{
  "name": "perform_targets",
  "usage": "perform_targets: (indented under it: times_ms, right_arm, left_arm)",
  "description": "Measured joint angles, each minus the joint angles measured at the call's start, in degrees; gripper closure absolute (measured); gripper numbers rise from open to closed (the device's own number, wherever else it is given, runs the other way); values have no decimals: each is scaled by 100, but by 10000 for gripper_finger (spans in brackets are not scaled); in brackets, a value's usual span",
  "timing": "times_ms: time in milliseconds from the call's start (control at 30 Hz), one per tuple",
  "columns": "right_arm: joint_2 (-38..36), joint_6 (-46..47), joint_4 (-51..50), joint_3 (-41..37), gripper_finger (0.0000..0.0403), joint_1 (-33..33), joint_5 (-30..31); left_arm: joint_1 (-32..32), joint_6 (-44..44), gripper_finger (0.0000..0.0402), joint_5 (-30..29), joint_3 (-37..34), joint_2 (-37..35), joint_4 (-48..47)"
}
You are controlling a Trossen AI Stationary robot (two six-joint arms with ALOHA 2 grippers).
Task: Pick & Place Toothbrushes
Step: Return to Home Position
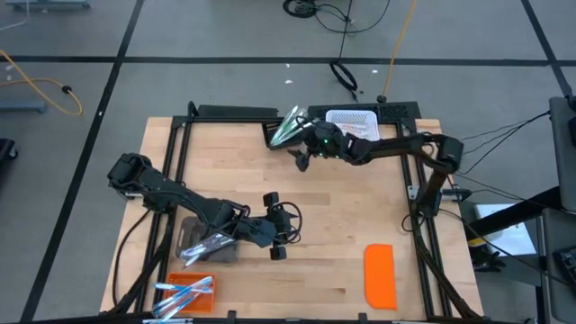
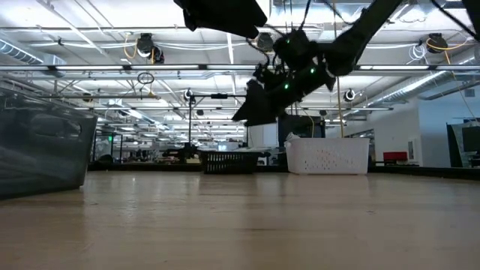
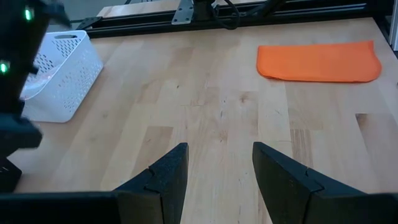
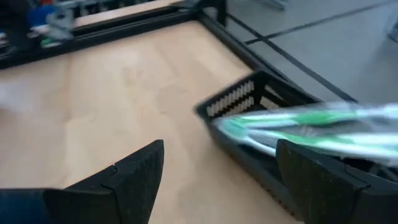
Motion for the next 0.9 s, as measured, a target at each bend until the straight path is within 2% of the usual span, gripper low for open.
perform_targets:
  times_ms: [200,333,600,900]
  right_arm:
    - [-1018,-674,-1044,-126,103,509,18]
    - [-1778,-706,-1081,-594,103,855,18]
    - [-3568,-702,-1006,-1879,103,1523,28]
    - [-5586,-699,-967,-3180,103,2082,89]
  left_arm:
    - [-1,42,220,-120,0,0,42]
    - [52,129,220,-351,0,0,98]
    - [309,260,220,-361,0,0,20]
    - [626,257,220,-496,-21,-392,-616]
